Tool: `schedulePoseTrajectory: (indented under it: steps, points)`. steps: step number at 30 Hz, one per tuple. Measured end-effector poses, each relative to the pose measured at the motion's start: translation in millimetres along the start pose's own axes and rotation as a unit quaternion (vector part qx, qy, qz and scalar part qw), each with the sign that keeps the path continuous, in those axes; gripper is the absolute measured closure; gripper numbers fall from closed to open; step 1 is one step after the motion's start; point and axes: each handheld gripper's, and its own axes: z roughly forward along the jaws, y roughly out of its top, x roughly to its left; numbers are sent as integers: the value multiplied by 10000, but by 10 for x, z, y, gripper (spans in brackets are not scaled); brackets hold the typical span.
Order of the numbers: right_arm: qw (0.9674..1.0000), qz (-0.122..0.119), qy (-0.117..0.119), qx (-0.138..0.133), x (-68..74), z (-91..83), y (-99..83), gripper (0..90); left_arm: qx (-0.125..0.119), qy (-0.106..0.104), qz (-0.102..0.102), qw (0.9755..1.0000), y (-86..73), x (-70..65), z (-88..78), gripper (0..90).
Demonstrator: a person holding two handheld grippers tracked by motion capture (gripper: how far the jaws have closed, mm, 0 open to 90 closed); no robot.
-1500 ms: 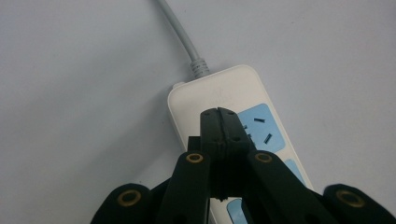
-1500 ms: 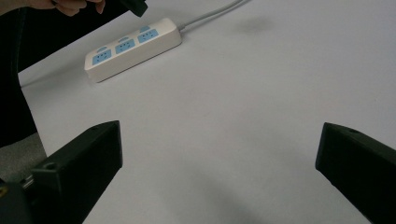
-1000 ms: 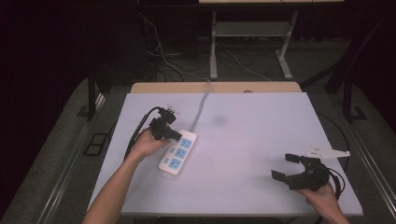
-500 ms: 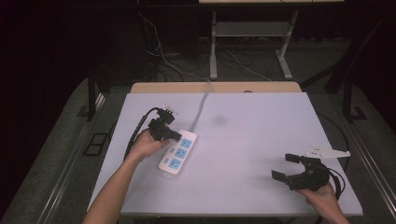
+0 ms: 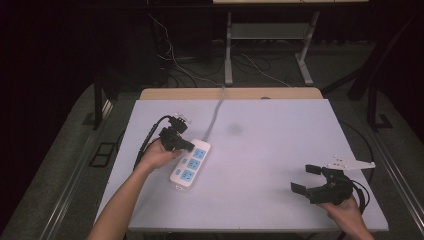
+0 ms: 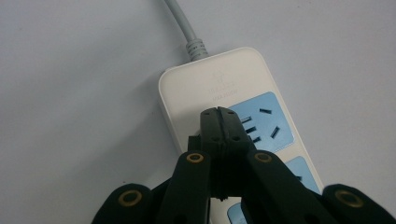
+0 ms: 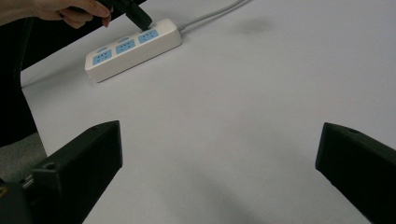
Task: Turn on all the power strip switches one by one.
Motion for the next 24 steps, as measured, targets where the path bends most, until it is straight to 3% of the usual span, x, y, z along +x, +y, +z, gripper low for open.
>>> schedulePoseTrajectory:
  steps: [4,17,24]
  points:
    - [10000,-4,0,-23,0,-5,0,6,-45,-100,-82,9999,-12,32,3,900]
    - [10000,2,-9,-29,-2,-13,1,6,-37,29,-105,9999,37,4,44,900]
    - [10000,-3,-12,-38,-9,-21,-3,6,-215,177,-55,9996,-15,-42,45,900]
